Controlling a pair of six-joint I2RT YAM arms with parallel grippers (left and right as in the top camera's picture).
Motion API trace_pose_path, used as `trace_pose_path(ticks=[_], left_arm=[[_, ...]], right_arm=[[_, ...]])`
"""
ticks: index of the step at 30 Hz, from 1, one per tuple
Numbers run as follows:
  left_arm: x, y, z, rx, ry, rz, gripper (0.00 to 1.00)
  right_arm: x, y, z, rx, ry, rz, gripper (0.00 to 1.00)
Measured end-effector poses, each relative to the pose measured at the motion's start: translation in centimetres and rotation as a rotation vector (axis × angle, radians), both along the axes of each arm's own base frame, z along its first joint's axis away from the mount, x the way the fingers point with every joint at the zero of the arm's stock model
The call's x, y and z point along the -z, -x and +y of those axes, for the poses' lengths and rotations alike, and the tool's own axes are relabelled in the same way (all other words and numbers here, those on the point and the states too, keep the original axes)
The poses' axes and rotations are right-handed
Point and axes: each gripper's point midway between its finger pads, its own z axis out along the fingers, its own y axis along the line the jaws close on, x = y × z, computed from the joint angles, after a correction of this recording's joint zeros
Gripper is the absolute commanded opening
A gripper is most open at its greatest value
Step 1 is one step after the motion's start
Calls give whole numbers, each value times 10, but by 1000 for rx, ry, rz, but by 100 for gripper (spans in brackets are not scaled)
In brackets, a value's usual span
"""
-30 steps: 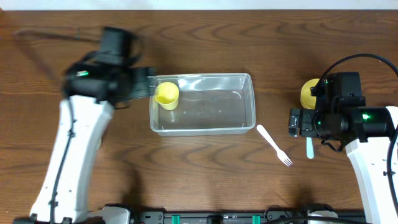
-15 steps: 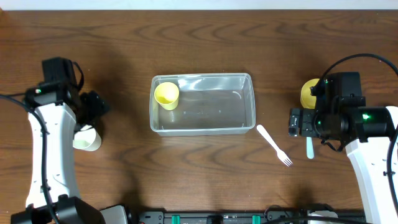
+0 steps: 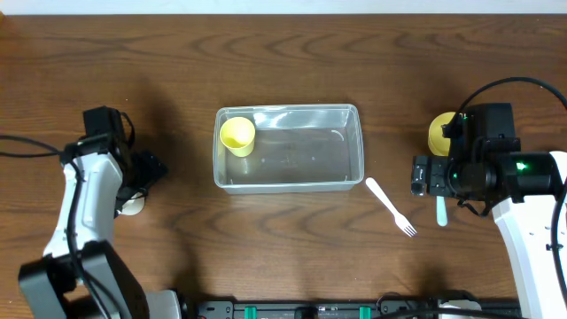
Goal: Pack container
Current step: 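Move the left gripper back and grasp the white cup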
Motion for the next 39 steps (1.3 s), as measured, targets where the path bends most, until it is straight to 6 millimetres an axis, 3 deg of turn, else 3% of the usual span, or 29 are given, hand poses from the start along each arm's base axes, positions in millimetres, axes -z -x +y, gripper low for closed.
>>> trace_pose_path(ticks=[6,12,16,21,25,34,39], left_arm=[[16,-7,2,12,4,17,97],[24,-5,1,24,12,47,70],[24,-5,1,25,12,48,36],[24,-5,1,29,12,50,29],[24,-5,1,25,13,49,7],[22,4,-8,53,25,97,7],[-3,-8,-33,161,21,102,6]], right_arm=[[0,0,0,0,0,1,99],[1,2,0,0,0,10,99],[1,2,0,0,0,10,99],[1,2,0,0,0,8,99],[1,2,0,0,0,8,99],[1,2,0,0,0,7,99],[0,0,0,0,0,-1,99]])
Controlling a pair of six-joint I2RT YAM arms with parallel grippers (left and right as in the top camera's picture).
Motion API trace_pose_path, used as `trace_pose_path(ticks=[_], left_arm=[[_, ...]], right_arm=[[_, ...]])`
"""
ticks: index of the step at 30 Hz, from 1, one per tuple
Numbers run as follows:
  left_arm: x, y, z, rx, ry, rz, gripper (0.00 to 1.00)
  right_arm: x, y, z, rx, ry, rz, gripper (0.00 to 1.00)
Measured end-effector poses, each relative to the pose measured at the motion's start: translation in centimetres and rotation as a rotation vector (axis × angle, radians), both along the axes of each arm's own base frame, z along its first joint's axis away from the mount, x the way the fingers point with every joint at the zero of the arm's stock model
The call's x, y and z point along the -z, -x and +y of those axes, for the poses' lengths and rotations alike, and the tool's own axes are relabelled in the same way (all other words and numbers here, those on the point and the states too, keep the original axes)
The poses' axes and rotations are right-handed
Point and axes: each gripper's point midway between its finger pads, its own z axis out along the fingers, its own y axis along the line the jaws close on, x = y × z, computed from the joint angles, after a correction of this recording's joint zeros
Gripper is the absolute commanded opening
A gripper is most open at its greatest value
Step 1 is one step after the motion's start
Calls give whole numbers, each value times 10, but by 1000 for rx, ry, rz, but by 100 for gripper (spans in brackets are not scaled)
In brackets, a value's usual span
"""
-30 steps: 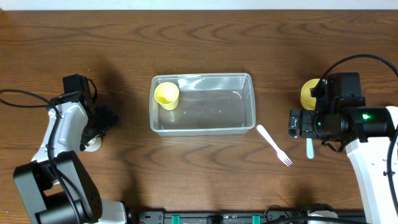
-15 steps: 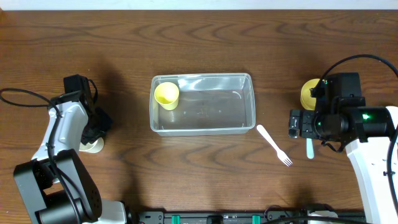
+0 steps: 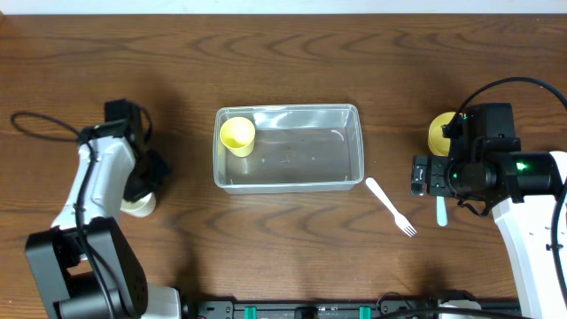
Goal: Pack container
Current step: 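Move the left gripper back and grasp the white cup, then place the white cup in the container's front-left corner and release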
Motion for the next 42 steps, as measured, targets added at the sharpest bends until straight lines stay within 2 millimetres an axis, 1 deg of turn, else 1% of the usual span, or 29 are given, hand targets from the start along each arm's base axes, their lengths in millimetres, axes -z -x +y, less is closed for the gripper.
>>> trace_pose_path(ticks=[1,3,4,7,9,10,12,14,16,19,22,25,32,36,42], left_arm=[[-8,-4,-7,33,2,-7,6],[-32,-13,-27,119,6,-31,6],[-48,-20,-41,178,11,-55,6],[-88,-30,-74,308,20,-112,6],[-117,-40,-99,401,24,-179,6],[-129,-43,-110,441,27,-211,6],[-148,-47,-132,510,46,-266,6],[-157,-44,-151,569,84,-290,6],[-156,-36,-167,613,129,-276,6],[-149,-31,-183,658,169,-244,6],[-138,-30,-193,689,188,-204,6],[-121,-29,-201,707,196,-147,6],[-76,-33,-208,708,199,0,6],[-55,-32,-208,703,201,69,6],[-36,-32,-208,696,199,129,6]], right_arm=[[0,0,0,0,0,-1,99],[0,0,0,0,0,-2,99],[0,-1,0,0,0,-2,99],[0,-1,0,0,0,-4,99],[-1,-2,0,0,0,-8,99],[-1,-2,0,0,0,-9,99],[-1,-3,0,0,0,-11,99],[-1,-3,0,0,0,-13,99],[-1,-3,0,0,-1,-15,99],[-1,-4,0,0,-1,-16,99],[-1,-4,0,0,-1,-16,99],[-1,-4,0,0,-1,-16,99],[-1,-3,0,0,-1,-13,99],[-1,-3,0,0,0,-10,99],[-1,-3,0,0,0,-10,99]])
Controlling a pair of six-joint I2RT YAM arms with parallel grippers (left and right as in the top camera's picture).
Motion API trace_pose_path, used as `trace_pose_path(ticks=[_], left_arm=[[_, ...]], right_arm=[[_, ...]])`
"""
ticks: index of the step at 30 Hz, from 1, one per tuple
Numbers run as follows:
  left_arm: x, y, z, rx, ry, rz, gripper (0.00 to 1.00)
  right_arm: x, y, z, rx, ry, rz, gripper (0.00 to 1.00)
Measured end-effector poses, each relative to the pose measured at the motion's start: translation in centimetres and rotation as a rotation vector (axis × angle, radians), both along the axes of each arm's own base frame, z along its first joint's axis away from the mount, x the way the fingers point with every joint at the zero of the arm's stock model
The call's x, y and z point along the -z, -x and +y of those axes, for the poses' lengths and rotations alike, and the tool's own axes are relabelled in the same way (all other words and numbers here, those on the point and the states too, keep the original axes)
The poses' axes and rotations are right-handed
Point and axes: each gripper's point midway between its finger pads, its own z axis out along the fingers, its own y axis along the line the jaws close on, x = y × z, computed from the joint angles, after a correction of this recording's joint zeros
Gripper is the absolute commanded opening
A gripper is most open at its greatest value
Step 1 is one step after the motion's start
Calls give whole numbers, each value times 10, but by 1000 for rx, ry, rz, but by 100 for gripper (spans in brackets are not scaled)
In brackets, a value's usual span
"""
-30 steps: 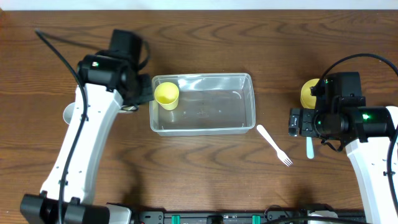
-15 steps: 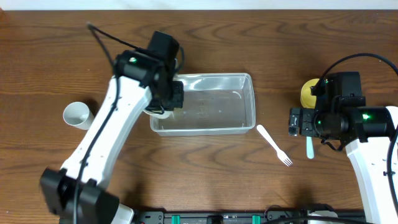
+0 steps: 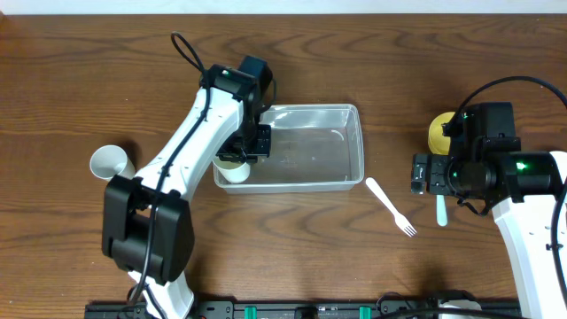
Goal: Pack container
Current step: 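Place the white cup in the container's front-left corner and release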
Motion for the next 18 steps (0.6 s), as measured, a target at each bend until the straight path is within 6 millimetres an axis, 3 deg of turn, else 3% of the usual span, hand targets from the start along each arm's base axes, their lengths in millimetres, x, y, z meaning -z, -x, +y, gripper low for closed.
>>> trace_pose_path(ticks=[18], left_arm=[[38,-14,-3,1,-10,-9,6]], right_arm=[[1,2,-1,2,7,9,99]])
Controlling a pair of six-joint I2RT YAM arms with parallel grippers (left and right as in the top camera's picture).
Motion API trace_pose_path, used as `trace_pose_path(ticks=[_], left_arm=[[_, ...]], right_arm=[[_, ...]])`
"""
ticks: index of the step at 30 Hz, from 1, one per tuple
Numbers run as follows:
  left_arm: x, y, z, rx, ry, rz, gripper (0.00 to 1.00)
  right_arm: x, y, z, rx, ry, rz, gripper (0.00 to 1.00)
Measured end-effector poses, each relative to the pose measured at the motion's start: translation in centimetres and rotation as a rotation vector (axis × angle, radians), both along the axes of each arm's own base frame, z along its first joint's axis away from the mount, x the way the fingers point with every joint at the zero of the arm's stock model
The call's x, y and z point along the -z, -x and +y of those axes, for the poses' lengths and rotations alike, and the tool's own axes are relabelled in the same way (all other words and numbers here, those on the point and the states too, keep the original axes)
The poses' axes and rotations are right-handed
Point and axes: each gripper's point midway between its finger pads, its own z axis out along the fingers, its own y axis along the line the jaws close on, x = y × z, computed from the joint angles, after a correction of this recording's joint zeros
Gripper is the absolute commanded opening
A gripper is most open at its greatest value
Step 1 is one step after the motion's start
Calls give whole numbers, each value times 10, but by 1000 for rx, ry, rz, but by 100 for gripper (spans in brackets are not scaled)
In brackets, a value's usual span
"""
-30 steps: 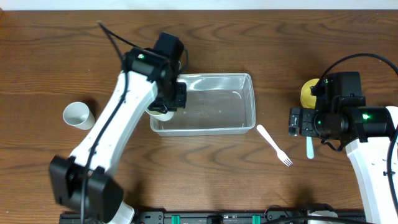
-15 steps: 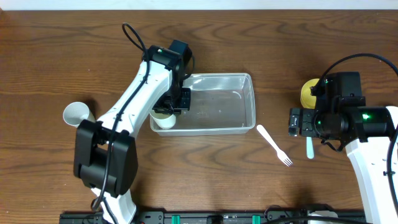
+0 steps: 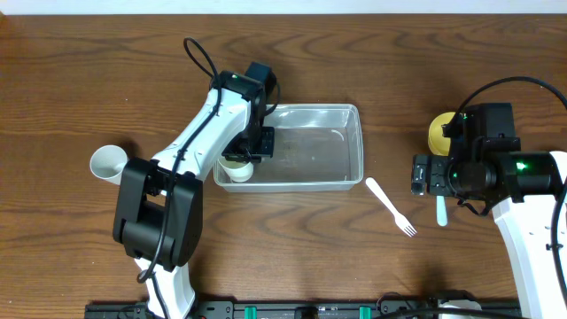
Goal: Pack container
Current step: 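Place the white cup in the container's front-left corner and release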
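Observation:
A clear plastic container (image 3: 359, 142) sits mid-table. My left gripper (image 3: 245, 153) hangs over its left end, directly above a cream cup (image 3: 236, 170) standing in the near-left corner. The fingers are hidden by the wrist, so their hold on the cup cannot be judged. The container's far-left corner is covered by the arm. A white cup (image 3: 106, 162) lies on the table at the left. My right gripper (image 3: 416, 175) rests at the right, between a yellow cup (image 3: 438, 133) and a light blue utensil (image 3: 440, 213). A white fork (image 3: 390, 206) lies just right of the container.
The left arm stretches diagonally from the near-left edge across to the container. The right arm's body covers the table's right edge. A dark rail runs along the near edge.
The left wrist has shifted slightly right and away from the near-left corner. More of the cream cup shows below it, in nearly the same spot. The right arm has not moved.
My left gripper was at the far left of the table over a pale cup, while a yellow cup stood in the container's far-left corner. It then stood over the container's left end with the cream cup below it, uncovering a white cup at the left. The cup stays there now.

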Motion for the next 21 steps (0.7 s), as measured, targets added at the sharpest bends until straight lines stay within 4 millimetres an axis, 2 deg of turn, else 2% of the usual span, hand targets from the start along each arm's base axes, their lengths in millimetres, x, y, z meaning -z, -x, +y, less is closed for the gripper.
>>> trace_pose_path(ticks=[7,8,9,11,14,18,21], left_arm=[[16,16,7,2,-23,47,7],[16,16,7,1,-24,49,11],[16,16,7,2,-24,49,23],[16,16,7,8,-24,50,27],[16,18,8,16,-28,54,56],[17,19,9,9,-31,60,63],[16,22,10,9,-36,71,64]], right_arm=[[0,0,-1,2,5,2,99],[0,0,-1,2,6,1,99],[0,0,-1,2,6,2,99],[0,0,-1,2,8,1,99],[0,0,-1,2,8,2,99],[0,0,-2,3,9,1,99],[0,0,-2,3,11,1,99]])
